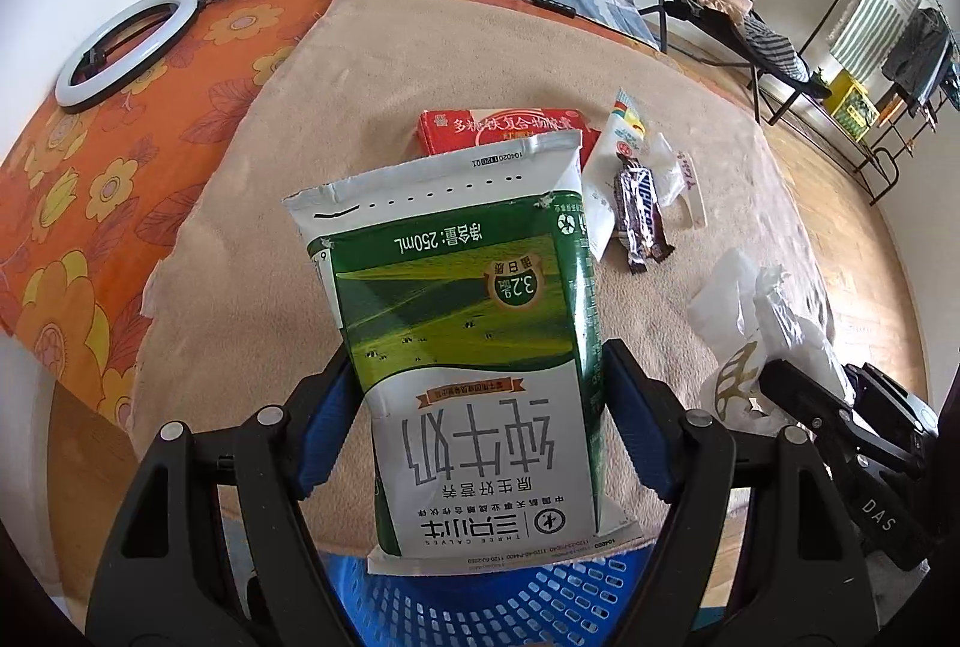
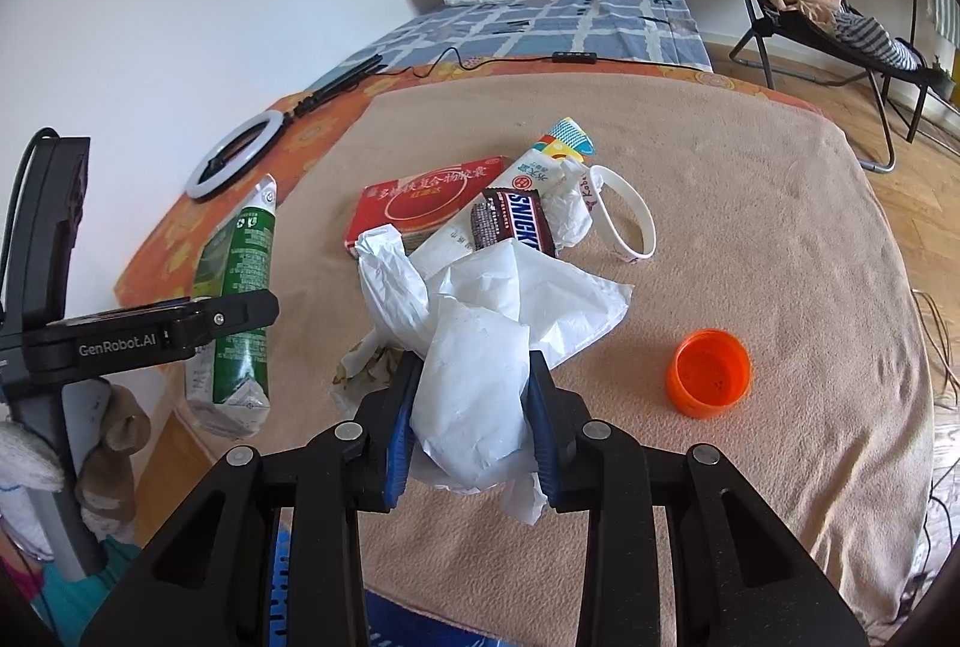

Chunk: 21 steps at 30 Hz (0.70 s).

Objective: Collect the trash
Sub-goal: 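Carry the milk carton and plastic bag down over the blue basket with both grippers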

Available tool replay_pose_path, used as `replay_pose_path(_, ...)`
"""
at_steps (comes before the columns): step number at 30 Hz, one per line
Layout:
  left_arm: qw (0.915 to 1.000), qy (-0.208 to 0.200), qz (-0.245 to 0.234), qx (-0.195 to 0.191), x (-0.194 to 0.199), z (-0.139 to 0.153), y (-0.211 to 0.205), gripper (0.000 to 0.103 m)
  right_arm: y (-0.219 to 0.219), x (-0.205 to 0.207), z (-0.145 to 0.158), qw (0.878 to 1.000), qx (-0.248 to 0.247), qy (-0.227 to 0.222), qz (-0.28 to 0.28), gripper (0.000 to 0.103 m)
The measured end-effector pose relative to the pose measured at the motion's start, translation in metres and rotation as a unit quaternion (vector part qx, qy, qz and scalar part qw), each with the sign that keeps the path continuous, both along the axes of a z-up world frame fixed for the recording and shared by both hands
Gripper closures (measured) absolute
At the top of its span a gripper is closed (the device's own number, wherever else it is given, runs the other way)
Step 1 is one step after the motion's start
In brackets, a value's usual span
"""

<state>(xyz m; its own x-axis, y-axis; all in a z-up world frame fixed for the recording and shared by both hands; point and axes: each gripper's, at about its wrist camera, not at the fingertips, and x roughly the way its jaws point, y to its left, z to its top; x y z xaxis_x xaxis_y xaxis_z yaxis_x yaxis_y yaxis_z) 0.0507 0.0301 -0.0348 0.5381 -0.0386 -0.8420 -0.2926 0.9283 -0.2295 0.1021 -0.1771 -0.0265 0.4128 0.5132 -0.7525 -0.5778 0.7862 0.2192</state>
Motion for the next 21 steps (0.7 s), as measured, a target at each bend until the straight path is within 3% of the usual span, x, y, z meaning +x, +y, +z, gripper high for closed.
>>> replay_pose_path(8,0.9986,0.012,-0.047,0.018,-0.04,-0.011,-0.026,0.024,-0.01,-0.042,0.0,1.0,0.002,0.006,0.017,0.072)
replay_pose_path(21,0.9971,0.02,-0.071,0.019,-0.095,-0.03,-0.047,0.024,-0.018,-0.101,-0.012,0.999,-0.005,0.015,0.041,0.072)
